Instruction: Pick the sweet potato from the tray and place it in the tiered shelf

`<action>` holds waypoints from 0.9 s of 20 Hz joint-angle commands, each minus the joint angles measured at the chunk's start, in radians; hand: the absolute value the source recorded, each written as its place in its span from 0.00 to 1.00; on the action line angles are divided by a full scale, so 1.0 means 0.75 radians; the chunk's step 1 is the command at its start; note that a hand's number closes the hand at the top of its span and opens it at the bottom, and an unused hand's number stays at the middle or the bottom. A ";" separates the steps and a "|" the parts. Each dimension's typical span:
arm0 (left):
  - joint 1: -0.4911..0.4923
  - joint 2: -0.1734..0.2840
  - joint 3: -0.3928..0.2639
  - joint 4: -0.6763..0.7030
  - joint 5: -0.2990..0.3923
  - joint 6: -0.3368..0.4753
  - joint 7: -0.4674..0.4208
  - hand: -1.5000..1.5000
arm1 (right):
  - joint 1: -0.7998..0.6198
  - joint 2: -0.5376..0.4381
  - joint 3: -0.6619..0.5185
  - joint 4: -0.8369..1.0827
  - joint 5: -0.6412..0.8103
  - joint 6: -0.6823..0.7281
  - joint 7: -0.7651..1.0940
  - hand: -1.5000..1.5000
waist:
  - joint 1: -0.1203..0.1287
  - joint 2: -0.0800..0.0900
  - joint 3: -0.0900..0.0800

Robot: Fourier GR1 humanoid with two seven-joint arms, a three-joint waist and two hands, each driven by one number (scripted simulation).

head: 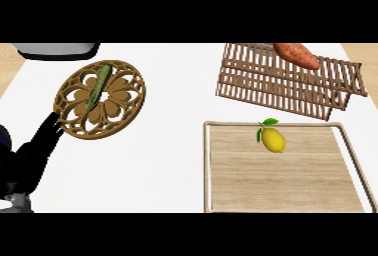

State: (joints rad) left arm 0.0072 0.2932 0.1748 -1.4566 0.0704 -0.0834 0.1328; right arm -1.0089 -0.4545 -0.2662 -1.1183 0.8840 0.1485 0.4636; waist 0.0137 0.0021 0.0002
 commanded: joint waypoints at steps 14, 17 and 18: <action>0.034 0.024 0.061 0.039 0.019 -0.055 -0.043 0.50 | 0.016 0.000 -0.367 -0.309 -0.524 0.092 0.162 0.00 | -0.034 -0.013 0.000; -0.010 -0.006 0.055 0.030 0.001 0.000 -0.003 0.50 | 0.073 -0.108 -0.484 -0.354 -0.658 0.177 0.124 0.00 | -0.039 -0.012 0.000; 0.020 -0.042 0.011 -0.019 -0.023 0.019 0.028 0.50 | 0.077 -0.083 -0.486 -0.425 -0.663 0.146 0.185 0.00 | -0.035 -0.013 0.000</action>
State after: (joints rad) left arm 0.0119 0.2877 0.2048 -1.4303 0.0638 -0.0895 0.1152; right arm -0.9861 -0.4908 -0.5678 -1.3291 0.4711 0.2304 0.5597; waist -0.0097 -0.0053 0.0002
